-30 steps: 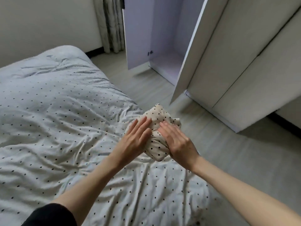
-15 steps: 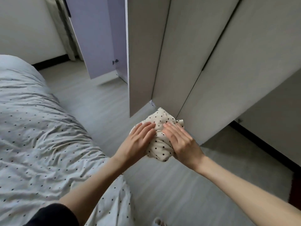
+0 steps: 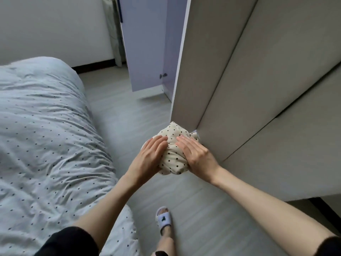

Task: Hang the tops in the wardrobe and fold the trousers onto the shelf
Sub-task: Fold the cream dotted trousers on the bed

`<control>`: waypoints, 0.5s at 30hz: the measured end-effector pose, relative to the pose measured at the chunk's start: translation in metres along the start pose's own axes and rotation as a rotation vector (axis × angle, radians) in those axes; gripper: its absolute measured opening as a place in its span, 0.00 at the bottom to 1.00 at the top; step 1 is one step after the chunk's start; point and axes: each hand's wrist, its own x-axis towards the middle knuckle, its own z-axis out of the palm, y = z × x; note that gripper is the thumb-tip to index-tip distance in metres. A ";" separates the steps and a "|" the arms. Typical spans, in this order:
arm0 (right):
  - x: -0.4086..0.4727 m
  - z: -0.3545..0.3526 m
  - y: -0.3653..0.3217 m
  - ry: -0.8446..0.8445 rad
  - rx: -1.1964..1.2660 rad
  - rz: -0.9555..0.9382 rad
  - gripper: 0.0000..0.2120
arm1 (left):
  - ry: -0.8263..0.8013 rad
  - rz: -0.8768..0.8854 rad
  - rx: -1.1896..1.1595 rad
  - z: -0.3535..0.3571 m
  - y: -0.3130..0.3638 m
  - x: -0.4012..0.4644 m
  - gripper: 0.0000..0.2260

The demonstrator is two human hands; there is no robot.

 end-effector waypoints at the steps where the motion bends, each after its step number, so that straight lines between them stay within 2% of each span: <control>1: 0.024 0.009 0.010 0.000 0.016 -0.016 0.17 | 0.013 -0.026 0.010 -0.006 -0.019 0.012 0.32; 4: 0.098 0.036 0.036 0.012 0.089 -0.063 0.17 | 0.052 -0.095 0.059 -0.028 -0.078 0.045 0.32; 8: 0.183 0.072 0.056 0.028 0.163 -0.054 0.21 | 0.083 -0.180 0.135 -0.048 -0.149 0.079 0.32; 11: 0.227 0.104 0.065 0.024 0.201 -0.024 0.23 | 0.044 -0.222 0.173 -0.052 -0.201 0.097 0.29; 15: 0.295 0.153 0.092 -0.015 0.216 -0.051 0.26 | -0.001 -0.249 0.186 -0.055 -0.281 0.127 0.29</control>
